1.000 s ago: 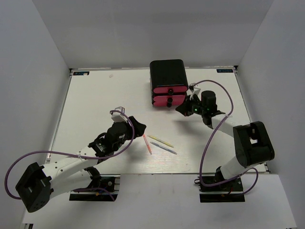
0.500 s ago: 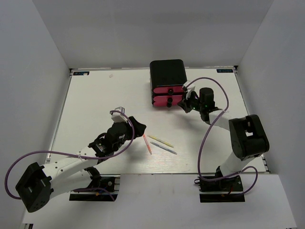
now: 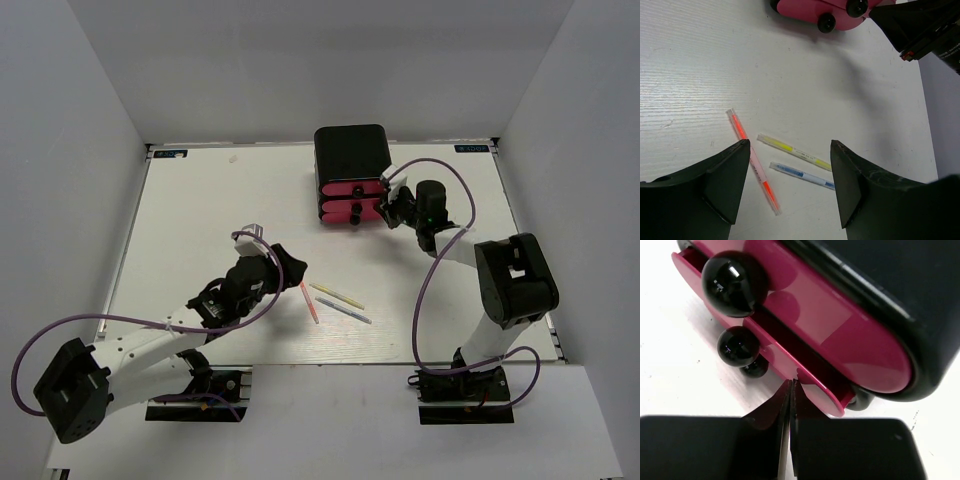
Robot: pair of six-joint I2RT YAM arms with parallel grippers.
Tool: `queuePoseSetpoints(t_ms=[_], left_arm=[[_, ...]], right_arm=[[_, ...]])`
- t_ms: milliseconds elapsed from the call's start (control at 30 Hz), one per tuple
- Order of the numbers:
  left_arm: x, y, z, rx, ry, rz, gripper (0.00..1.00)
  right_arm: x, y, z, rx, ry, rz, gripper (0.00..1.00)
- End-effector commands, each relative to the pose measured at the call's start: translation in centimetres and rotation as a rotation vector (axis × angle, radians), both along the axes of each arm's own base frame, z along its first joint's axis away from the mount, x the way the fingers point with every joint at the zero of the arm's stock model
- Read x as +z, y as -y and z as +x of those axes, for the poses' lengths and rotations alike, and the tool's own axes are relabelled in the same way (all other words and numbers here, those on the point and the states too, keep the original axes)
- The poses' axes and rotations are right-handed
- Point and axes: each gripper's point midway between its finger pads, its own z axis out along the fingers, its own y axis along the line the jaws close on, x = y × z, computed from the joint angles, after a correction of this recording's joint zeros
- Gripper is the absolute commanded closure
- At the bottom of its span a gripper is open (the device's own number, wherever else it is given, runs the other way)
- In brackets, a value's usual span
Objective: Sort the stationery into containers
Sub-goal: Close the drawer, then open the drawer
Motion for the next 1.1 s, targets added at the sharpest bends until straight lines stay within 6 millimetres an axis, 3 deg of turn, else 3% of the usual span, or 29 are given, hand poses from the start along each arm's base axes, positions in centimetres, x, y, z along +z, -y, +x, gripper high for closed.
queuePoseSetpoints(t_ms=[0,467,667,733,767,800,867,900,933,967,1000,1033,1067], left_arm=[[0.0,0.1,0.0,-0.002,0.001,-0.007,0.25],[0.1,0.4,0.1,-0.011,-0.002,-0.009,0.25],[0.3,0.6,0.3,-0.011,0.006,-0.018,0.25],[0.5,1.1,0.5,-0.021,0.011,-0.029,0.25],[0.5,1.4,0.5,-0.032,0.010,-0.035,0.25],[0.4,1.6,0.7,-0.032,0.014,-0.038,0.25],[0.1,2.6,1.0,-0.053,0.016,-0.053,0.22],[0.2,3.1,1.4,-0.054,0.023,-0.061,0.22],[0.0,3.6,1.6,-0.059,0.020,-0.076,0.20],[-0.3,4.6,2.4,-0.064,0.024,-0.096,0.19],[0.0,5.3,3.0,-0.065,0.038,-0.111,0.17],[-0.2,5.9,3.5,-0.061,0.038,-0.124,0.17],[0.6,6.8,4.2,-0.072,0.071,-0.161,0.16]], right_arm=[[3.3,-0.4,2.5,-0.024,0.125,0.019,0.96],[3.8,-1.2,3.5,-0.008,0.112,0.033,0.94],[3.4,-2.3,1.0,0.110,0.002,0.064,0.91],[2.4,-2.4,-1.1,0.137,-0.065,0.067,0.86],[3.0,-2.4,-1.8,0.143,-0.056,0.075,0.78],[1.3,-2.0,-3.1,0.141,-0.090,0.071,0.71],[2.6,-1.7,-4.0,0.136,-0.073,0.091,0.57],[1.4,-1.2,-5.1,0.120,-0.115,0.087,0.53],[2.7,-0.9,-5.3,0.102,-0.095,0.096,0.48],[1.2,-0.5,-6.6,0.091,-0.147,0.082,0.32],[0.9,0.3,-6.5,0.039,-0.157,0.072,0.22],[2.3,1.1,-6.4,-0.006,-0.116,0.069,0.10],[1.6,1.6,-6.9,-0.037,-0.139,0.071,0.10]])
